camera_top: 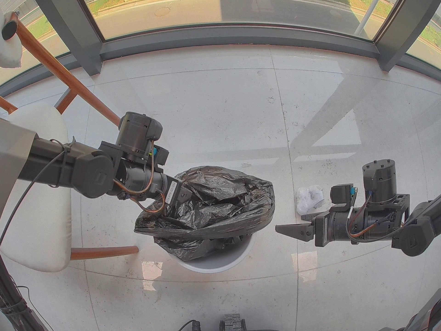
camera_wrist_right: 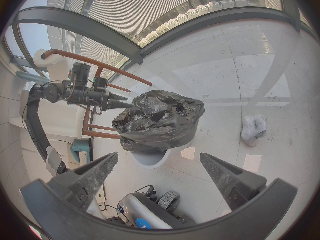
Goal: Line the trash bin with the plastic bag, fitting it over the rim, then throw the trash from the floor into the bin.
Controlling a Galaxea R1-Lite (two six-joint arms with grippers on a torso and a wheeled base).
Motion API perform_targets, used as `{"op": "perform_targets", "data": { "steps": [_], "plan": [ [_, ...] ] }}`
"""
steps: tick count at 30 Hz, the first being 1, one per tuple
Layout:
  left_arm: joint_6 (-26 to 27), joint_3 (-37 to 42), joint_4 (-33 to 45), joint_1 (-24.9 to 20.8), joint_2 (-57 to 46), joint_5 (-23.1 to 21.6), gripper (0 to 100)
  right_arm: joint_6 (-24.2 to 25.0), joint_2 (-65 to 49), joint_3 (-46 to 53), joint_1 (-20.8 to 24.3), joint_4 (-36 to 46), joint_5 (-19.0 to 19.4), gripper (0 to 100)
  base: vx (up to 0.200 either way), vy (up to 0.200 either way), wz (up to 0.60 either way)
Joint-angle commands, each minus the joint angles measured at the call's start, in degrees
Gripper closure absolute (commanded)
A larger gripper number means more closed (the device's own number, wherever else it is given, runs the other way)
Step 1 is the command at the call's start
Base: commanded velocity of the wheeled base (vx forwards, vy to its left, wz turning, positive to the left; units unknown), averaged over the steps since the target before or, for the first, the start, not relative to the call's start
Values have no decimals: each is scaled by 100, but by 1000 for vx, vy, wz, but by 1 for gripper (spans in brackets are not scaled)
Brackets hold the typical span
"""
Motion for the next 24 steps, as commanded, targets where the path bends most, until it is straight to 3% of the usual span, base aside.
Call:
{"op": "perform_targets", "data": {
  "steps": [1, 9, 14, 17, 20, 24],
  "plan": [
    [96, 659, -15, 35, -530, -27, 0, 358, -51, 55, 147, 14, -26, 0, 0, 0, 0],
    [-123, 1063, 90, -361, -1383, -71, 0, 1026, 10, -7, 489, 50, -131, 0, 0, 0, 0],
    [-739, 615, 828, -528, -1444, -88, 0, 1412, 212, -297, 665, 348, -245, 0, 0, 0, 0],
    [-1477, 96, 2068, -624, -1418, -80, 0, 2019, 212, -807, 744, 937, -439, 0, 0, 0, 0],
    [-2083, 35, 2472, -730, -1374, -71, 0, 2186, 195, -983, 771, 1254, -491, 0, 0, 0, 0],
    [-3912, -27, 2639, -756, -934, 26, 0, 2186, 212, -1026, 779, 1412, -623, 0, 0, 0, 0]
  ]
}}
